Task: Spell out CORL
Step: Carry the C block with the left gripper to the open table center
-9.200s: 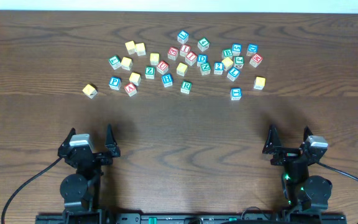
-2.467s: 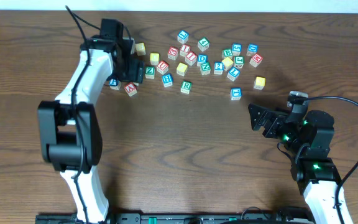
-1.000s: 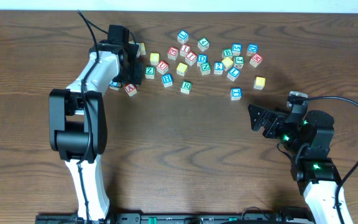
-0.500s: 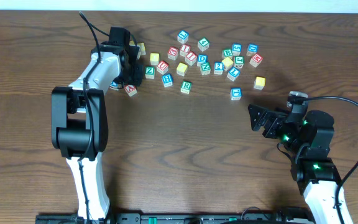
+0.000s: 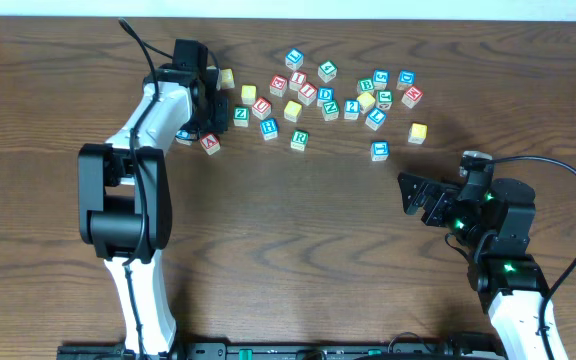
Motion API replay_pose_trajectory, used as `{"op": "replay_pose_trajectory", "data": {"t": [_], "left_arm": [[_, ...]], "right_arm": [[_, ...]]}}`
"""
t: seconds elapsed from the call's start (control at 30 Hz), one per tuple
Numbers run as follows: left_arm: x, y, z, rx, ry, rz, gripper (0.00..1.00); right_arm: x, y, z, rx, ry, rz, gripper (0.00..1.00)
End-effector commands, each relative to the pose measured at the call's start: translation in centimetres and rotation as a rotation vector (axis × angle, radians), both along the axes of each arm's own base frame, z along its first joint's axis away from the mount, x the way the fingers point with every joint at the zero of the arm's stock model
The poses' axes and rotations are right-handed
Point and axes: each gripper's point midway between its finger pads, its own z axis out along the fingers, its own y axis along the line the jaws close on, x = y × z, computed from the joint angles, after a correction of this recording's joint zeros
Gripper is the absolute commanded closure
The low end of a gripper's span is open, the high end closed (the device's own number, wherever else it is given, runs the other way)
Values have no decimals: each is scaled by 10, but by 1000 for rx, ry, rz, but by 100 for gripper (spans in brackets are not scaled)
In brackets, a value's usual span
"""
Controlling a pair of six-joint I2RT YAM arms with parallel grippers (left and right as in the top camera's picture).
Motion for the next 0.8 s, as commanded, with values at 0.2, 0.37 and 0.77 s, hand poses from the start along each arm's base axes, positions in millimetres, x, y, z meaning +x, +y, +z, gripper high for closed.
{"op": "replay_pose_trajectory", "data": {"t": [0.2, 0.37, 0.77], "left_arm": [[-17, -2, 93, -70, -84, 121, 72], [-52, -19, 147, -189, -81, 121, 72], [-134, -87, 66, -100, 174, 125, 72]], "right_arm": [[3, -2, 7, 7, -15, -5, 1], [4, -2, 7, 0, -20, -2, 1], [4, -3, 8, -17, -28, -1, 1]]}}
